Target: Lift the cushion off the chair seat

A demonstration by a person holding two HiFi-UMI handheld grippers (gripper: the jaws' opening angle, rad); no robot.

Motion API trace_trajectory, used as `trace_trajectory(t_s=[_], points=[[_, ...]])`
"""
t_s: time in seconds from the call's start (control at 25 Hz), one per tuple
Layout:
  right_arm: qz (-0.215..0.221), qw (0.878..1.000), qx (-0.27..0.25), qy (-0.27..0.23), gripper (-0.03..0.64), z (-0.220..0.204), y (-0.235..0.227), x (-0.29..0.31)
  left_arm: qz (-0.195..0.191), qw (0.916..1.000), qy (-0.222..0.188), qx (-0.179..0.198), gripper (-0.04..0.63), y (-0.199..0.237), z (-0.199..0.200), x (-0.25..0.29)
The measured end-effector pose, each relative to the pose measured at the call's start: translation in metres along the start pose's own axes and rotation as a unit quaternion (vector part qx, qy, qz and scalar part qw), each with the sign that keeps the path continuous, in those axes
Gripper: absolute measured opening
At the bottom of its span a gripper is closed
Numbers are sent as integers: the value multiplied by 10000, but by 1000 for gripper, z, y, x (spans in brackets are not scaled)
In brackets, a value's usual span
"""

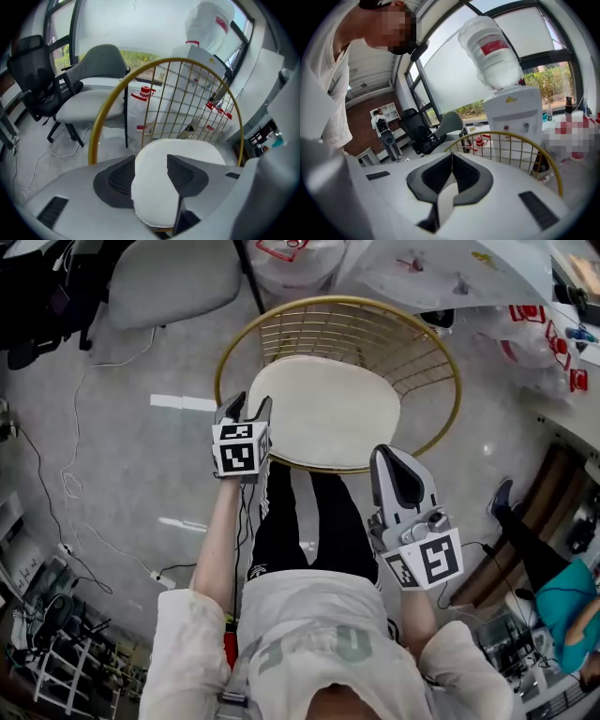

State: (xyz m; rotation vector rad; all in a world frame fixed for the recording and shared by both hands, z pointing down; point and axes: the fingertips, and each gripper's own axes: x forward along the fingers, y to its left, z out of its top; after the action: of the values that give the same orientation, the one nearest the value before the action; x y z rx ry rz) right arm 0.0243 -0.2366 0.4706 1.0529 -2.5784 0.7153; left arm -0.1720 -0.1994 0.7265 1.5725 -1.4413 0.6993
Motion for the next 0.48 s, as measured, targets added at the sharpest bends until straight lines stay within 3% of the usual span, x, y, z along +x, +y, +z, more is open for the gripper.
trace_trajectory(t_s=[0.12, 0.36, 0.48], points=[[324, 9991, 8, 256, 17, -24, 6, 13, -34, 9994, 337, -1, 221, 4, -20, 28], [1023, 9933, -33, 535, 17, -54, 18, 26, -82, 9963, 579, -635, 222, 13, -44, 65], [1179, 9911, 154, 603, 17, -59, 22, 24, -34, 9949, 673, -748, 227, 8, -50, 73]])
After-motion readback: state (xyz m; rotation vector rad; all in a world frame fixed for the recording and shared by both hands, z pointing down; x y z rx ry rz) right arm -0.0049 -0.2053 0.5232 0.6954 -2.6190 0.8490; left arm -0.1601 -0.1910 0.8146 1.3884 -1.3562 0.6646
